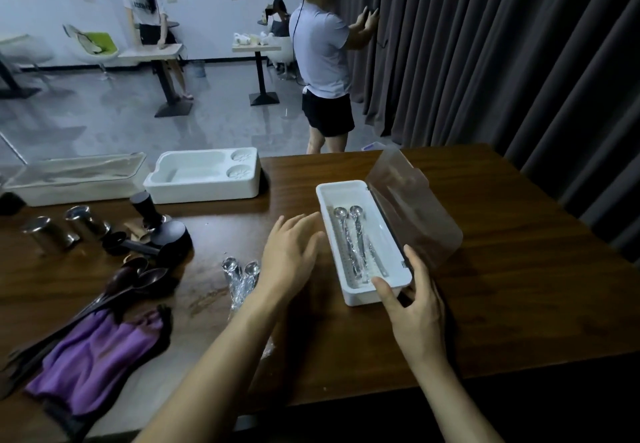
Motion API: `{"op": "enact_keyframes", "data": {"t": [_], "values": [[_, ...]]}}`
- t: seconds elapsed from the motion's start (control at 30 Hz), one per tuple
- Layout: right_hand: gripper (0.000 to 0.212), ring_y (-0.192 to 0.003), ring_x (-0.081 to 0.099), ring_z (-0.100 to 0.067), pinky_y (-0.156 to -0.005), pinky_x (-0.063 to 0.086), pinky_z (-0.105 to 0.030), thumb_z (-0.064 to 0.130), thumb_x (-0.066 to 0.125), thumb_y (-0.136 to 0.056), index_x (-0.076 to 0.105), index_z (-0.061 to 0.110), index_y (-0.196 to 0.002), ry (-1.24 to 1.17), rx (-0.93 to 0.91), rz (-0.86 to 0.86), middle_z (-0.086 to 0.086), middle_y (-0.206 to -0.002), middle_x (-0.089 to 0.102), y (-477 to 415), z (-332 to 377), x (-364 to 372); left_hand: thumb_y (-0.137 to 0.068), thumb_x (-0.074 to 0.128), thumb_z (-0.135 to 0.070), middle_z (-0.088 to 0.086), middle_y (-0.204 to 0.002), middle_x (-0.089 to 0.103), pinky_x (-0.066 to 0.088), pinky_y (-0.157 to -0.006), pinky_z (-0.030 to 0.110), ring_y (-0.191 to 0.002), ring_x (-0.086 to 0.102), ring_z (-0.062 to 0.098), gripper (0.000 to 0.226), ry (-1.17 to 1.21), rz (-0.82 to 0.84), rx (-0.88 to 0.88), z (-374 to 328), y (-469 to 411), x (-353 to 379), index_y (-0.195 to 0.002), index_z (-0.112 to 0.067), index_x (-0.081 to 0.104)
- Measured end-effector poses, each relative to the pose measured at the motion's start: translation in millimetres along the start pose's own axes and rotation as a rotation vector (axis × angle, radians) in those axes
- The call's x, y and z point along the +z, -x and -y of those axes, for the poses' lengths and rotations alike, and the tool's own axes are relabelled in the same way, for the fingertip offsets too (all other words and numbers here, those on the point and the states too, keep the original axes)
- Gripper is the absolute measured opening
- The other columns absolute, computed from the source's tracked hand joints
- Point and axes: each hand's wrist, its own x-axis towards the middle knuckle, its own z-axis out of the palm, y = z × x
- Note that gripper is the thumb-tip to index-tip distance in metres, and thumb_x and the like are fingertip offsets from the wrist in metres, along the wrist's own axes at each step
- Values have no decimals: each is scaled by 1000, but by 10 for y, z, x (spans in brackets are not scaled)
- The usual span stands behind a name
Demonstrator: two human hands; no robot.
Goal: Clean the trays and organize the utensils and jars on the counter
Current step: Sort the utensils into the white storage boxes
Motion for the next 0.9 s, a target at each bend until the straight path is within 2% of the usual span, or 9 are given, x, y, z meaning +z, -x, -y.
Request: {"op": "enact_keyframes", "data": {"t": [0.1,0.3,0.43,0.53,0.6,0.67,0.73,0.83,0.9], "values": [[81,-128,54,-14,-97,53,-48,76,59,-77,39,39,-147,3,10,17,14,-140,52,-1,-10,-7,-95,64,-38,-2,-138,61,43,-107,39,-127,53,23,47,-70,-37,-116,229,431,-281,-141,-30,60],[80,-129,53,-16,-97,55,-45,70,62,-81,38,35,-149,-32,14,35,6,-145,51,-2,13,-13,-84,77,-41,0,-131,54,49,-92,39,-116,53,27,69,-263,48,-273,517,973,-623,-147,-40,51],[82,-131,53,-15,-99,55,-45,73,62,-79,37,38,-149,-67,25,54,5,-147,50,2,-35,-36,-84,73,-48,-3,-122,60,53,-87,38,-110,64,26,61,-284,45,-300,506,1102,-693,-141,-41,50],[82,-129,54,-18,-99,54,-44,73,61,-78,37,39,-149,-79,31,58,5,-148,50,12,-41,-59,-85,73,-49,-6,-120,66,52,-87,35,-110,65,22,58,-289,37,-287,478,1117,-746,-138,-38,53],[78,-129,54,-18,-99,54,-44,69,63,-83,37,38,-149,-86,33,63,4,-148,49,16,-34,-64,-86,74,-47,-5,-111,69,50,-84,34,-108,65,22,54,-278,55,-288,469,1105,-780,-136,-38,55],[76,-130,53,-19,-101,53,-45,61,65,-83,38,35,-149,-95,35,61,3,-149,49,15,-22,-59,-88,73,-44,-8,-97,67,50,-81,34,-103,66,23,49,-258,91,-319,460,1089,-815,-134,-41,56],[76,-130,53,-18,-101,53,-43,58,66,-81,40,33,-149,-105,32,55,2,-148,50,12,-6,-54,-89,72,-42,-9,-94,68,52,-80,34,-98,67,21,45,-245,109,-324,457,1086,-830,-131,-44,57],[75,-129,54,-16,-101,53,-43,57,67,-83,40,34,-149,-100,31,49,3,-147,50,12,-18,-50,-90,72,-38,-8,-90,67,51,-80,34,-92,66,20,39,-180,113,-356,460,1065,-836,-127,-46,61],[74,-129,54,-16,-100,54,-44,62,67,-84,40,36,-148,-91,26,51,5,-147,50,10,-38,-54,-91,73,-32,-10,-78,63,49,-72,33,-78,63,16,34,-44,112,-405,472,1034,-825,-120,-48,64]]}}
